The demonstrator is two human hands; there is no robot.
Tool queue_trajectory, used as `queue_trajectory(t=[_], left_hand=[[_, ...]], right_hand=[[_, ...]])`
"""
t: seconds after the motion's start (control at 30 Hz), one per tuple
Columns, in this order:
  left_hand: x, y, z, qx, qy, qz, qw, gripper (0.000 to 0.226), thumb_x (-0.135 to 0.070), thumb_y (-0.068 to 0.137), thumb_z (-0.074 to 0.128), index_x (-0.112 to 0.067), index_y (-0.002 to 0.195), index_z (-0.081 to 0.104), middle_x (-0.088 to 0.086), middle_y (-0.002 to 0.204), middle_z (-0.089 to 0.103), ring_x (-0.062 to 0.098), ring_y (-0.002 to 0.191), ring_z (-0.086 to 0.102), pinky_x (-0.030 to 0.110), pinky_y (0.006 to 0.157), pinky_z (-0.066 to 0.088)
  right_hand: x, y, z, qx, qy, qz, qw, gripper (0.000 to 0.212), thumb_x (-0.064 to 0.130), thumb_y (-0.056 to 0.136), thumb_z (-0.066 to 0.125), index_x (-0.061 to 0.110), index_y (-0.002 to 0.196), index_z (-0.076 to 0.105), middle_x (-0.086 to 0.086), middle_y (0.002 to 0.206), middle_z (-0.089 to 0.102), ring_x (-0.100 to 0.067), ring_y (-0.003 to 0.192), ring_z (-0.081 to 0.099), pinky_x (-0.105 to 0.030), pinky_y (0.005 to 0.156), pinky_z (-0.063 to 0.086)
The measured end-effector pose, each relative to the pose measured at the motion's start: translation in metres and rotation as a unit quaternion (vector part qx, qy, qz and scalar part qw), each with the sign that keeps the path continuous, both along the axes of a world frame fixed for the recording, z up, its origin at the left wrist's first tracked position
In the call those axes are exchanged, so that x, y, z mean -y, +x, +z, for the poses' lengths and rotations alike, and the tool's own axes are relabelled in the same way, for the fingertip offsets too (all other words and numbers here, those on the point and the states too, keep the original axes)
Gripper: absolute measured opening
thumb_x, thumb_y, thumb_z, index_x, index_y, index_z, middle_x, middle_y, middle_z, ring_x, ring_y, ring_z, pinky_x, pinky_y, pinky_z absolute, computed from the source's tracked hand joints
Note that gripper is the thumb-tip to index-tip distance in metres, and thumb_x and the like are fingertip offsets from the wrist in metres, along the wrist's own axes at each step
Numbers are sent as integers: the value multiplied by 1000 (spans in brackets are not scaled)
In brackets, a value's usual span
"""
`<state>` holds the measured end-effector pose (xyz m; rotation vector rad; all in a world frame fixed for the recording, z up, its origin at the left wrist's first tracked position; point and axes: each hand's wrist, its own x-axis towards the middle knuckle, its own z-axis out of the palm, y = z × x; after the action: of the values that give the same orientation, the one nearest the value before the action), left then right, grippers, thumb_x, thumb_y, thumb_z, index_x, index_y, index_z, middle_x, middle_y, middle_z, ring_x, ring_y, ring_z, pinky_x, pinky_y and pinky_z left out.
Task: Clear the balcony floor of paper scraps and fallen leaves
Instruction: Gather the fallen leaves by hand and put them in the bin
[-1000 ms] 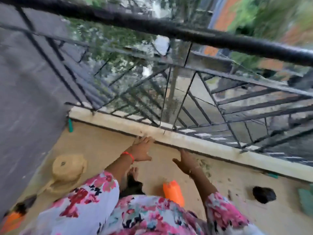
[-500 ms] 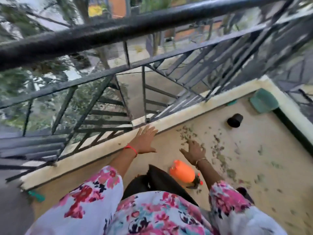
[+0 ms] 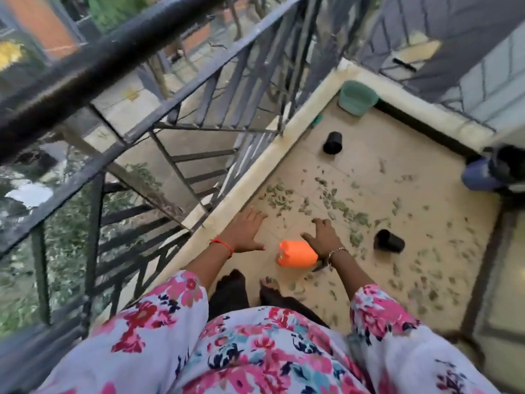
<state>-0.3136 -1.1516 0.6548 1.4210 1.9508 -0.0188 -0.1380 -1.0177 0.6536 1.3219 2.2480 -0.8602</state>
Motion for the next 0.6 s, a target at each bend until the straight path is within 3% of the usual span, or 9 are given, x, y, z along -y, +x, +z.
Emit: queue_trajectory(t=[0.17, 0.3, 0.4, 0.6], left_hand=[[-19, 0, -3, 5, 4, -160, 987, 88, -40, 85, 65, -12, 150, 13, 11, 158, 9, 25, 147, 3, 38, 118, 9], [-27, 13, -15, 7, -8, -285, 958, 88, -39, 84, 66, -11, 149, 15, 10, 157, 12, 27, 146, 4, 44, 118, 12], [-35, 30, -23, -5, -1, -365, 931, 89, -41, 82, 68, -13, 149, 17, 8, 156, 14, 26, 146, 6, 45, 117, 13], [-41, 92, -42, -17, -15, -475, 880, 88, -44, 84, 64, -13, 150, 13, 8, 158, 10, 25, 147, 3, 42, 118, 9]], right_hand=[[40, 22, 7, -24, -8, -124, 992, 56, 32, 91, 55, 5, 136, 36, -21, 134, 34, -37, 121, 43, -41, 101, 37], [76, 45, 25, 8, 28, -102, 994, 53, 32, 92, 50, 11, 137, 35, -17, 142, 29, -34, 130, 34, -46, 102, 36], [103, 77, 46, 22, 62, -78, 995, 51, 31, 95, 44, 10, 139, 30, -15, 146, 25, -29, 135, 27, -42, 106, 31], [151, 149, 23, -4, 50, -295, 954, 53, 35, 96, 44, 12, 142, 29, -12, 148, 23, -27, 138, 22, -40, 110, 27]])
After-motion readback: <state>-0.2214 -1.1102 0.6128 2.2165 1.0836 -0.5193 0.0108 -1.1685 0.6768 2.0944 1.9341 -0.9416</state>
